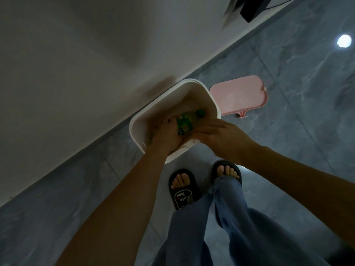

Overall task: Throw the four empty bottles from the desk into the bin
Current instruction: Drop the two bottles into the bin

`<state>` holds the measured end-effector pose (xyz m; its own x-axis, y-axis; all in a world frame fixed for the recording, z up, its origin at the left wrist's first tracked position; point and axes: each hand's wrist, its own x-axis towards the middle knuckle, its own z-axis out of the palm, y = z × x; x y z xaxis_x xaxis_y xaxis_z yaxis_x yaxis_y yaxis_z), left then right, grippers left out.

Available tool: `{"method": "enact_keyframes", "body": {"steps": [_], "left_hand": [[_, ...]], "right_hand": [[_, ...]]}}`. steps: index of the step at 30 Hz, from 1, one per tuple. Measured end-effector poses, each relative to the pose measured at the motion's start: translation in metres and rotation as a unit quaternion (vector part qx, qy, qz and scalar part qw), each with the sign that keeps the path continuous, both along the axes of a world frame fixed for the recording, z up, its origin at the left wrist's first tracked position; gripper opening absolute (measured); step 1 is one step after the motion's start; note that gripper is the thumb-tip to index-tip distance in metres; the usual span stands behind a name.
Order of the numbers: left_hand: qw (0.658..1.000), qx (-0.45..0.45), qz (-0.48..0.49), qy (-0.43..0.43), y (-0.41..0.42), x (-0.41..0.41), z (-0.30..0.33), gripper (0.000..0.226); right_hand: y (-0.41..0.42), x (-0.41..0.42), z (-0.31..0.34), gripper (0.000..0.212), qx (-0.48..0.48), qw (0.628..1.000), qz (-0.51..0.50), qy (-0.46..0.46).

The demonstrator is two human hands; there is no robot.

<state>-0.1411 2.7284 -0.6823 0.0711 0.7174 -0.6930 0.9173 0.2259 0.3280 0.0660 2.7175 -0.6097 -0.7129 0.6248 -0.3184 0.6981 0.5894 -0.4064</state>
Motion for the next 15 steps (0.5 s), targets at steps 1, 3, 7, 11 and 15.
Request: {"method": "enact_keyframes", "body": {"steps": [1,3,7,11,15], "left_hand": [[1.0,-0.002,0.006,-0.004,-0.002,-0.001,-0.006,0.075],[1.0,-0.002,0.016,-0.019,-0.003,-0.003,-0.009,0.074],[0.999,0.01,0.008,-0.05,-0.005,-0.01,0.018,0.066],[0.994,0.026,0.044,-0.092,-0.023,-0.013,0.077,0.039],[0.986,0.032,0.133,-0.096,-0.06,-0.014,0.175,0.033]], "right_hand": [[0.0,0.002,-0.002,0.045,0.003,1.0,0.005,0.001],[0.0,0.003,-0.002,0.044,0.006,1.0,0.002,0.005],[-0.002,-0.004,0.013,0.045,-0.014,1.0,-0.007,-0.023],[-0.012,-0.007,0.061,0.046,-0.055,0.995,-0.054,-0.057],[-0.033,0.004,0.13,0.036,-0.14,0.977,-0.139,-0.081]]}}
